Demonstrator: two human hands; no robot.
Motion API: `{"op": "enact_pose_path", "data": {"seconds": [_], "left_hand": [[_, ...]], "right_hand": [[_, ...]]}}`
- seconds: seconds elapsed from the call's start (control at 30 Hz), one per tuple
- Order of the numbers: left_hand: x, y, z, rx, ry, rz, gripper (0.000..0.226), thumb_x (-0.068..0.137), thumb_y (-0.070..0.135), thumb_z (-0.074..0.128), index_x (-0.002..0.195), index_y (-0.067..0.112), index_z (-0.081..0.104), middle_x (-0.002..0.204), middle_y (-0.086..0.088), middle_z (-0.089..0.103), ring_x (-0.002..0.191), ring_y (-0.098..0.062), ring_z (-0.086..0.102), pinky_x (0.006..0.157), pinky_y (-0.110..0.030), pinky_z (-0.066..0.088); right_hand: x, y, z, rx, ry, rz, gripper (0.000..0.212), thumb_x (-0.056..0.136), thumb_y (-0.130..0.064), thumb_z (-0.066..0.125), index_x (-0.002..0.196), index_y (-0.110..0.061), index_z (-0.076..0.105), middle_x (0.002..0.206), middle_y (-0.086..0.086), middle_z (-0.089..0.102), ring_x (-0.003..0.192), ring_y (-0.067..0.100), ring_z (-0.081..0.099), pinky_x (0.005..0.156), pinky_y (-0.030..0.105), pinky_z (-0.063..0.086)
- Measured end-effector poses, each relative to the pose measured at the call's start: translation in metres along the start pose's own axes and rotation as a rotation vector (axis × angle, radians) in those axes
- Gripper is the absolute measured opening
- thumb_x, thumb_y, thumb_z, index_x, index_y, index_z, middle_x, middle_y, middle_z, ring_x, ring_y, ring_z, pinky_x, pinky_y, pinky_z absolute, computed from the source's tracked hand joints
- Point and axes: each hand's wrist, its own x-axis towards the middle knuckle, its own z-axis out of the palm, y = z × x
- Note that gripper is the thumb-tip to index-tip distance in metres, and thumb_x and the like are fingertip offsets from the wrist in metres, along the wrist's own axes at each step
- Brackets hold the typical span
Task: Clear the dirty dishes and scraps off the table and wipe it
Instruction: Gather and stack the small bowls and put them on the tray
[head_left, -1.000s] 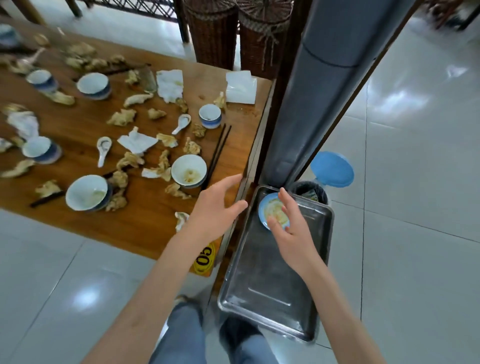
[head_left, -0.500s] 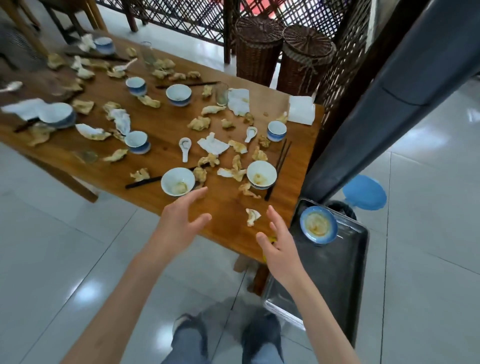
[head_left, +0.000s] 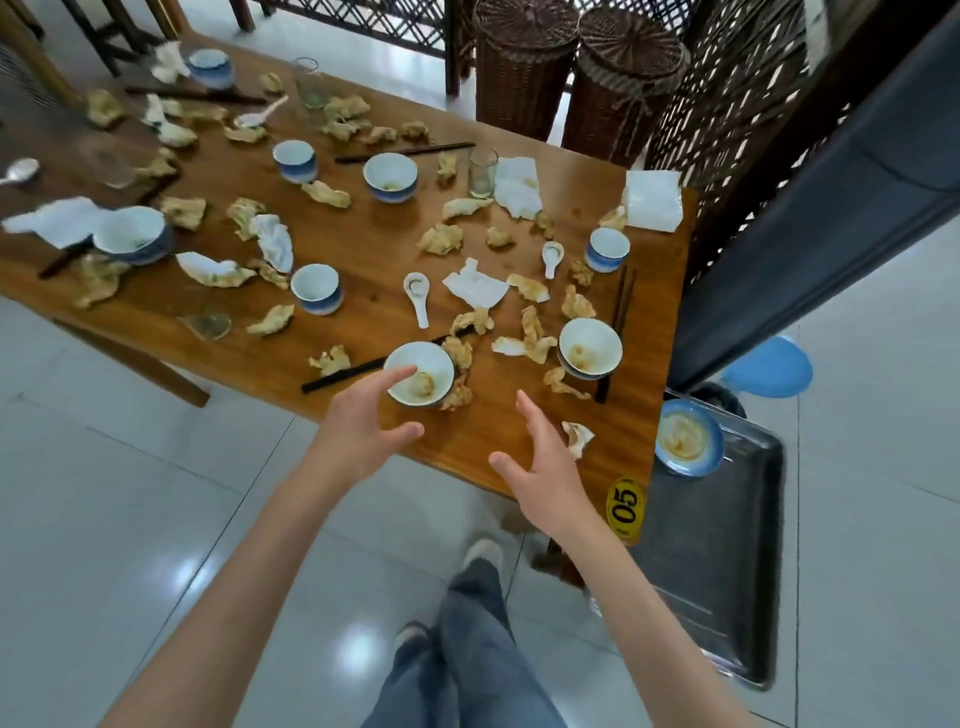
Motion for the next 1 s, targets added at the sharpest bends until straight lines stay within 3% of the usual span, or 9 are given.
{"op": "enact_pose_path", "data": {"seconds": [0.23, 0.37, 0.5, 0.67, 0.87, 1.0], "left_hand": [[0.057, -0.021, 0.009, 0.063, -0.061, -0.01, 0.089, 0.06, 0.028, 0.088, 0.137, 0.023, 0.045, 0.138, 0.002, 0.05, 0.124, -0.014, 0.046, 0.096, -0.025, 0.037], [0.087, -0.031, 0.01, 0.148, -0.154, -0.026, 0.11, 0.054, 0.032, 0.091, 0.145, 0.022, 0.031, 0.146, 0.001, 0.041, 0.131, -0.019, 0.039, 0.104, -0.037, 0.038], [0.102, -0.041, 0.018, 0.261, -0.293, -0.07, 0.128, 0.051, 0.034, 0.091, 0.15, 0.02, 0.011, 0.152, -0.002, 0.029, 0.137, -0.021, 0.031, 0.107, -0.039, 0.035], [0.112, -0.054, 0.026, 0.425, -0.327, -0.003, 0.123, 0.054, 0.036, 0.089, 0.149, 0.013, 0.015, 0.145, -0.004, 0.038, 0.13, -0.022, 0.04, 0.104, -0.032, 0.037], [0.113, -0.063, 0.023, 0.399, -0.308, 0.073, 0.113, 0.055, 0.038, 0.088, 0.145, 0.013, 0.025, 0.139, -0.004, 0.045, 0.124, -0.021, 0.046, 0.1, -0.03, 0.04], [0.118, -0.057, 0.016, 0.379, -0.317, 0.137, 0.109, 0.053, 0.035, 0.089, 0.143, 0.014, 0.03, 0.134, -0.003, 0.05, 0.12, -0.02, 0.049, 0.098, -0.03, 0.042]], "right_hand": [[0.075, 0.002, 0.01, -0.251, -0.051, -0.03, 0.09, 0.076, -0.035, 0.075, 0.144, -0.04, 0.017, 0.151, -0.01, 0.029, 0.138, 0.015, 0.029, 0.104, 0.034, 0.034], [0.113, -0.001, 0.018, -0.36, -0.105, -0.113, 0.091, 0.073, -0.038, 0.077, 0.144, -0.034, 0.021, 0.148, -0.008, 0.034, 0.136, 0.017, 0.033, 0.105, 0.035, 0.034], [0.131, -0.006, 0.031, -0.47, -0.158, -0.178, 0.089, 0.072, -0.035, 0.079, 0.144, -0.025, 0.027, 0.144, -0.003, 0.041, 0.132, 0.021, 0.036, 0.105, 0.037, 0.035], [0.144, -0.012, 0.047, -0.56, -0.168, -0.239, 0.085, 0.07, -0.033, 0.079, 0.14, -0.022, 0.031, 0.136, -0.001, 0.05, 0.126, 0.025, 0.039, 0.102, 0.04, 0.034], [0.149, -0.016, 0.051, -0.54, -0.143, -0.196, 0.084, 0.065, -0.033, 0.082, 0.137, -0.022, 0.038, 0.13, -0.003, 0.055, 0.123, 0.024, 0.04, 0.106, 0.042, 0.028], [0.142, -0.018, 0.047, -0.455, -0.059, -0.196, 0.081, 0.06, -0.03, 0.084, 0.131, -0.023, 0.045, 0.123, -0.003, 0.059, 0.116, 0.023, 0.045, 0.1, 0.039, 0.033]]}}
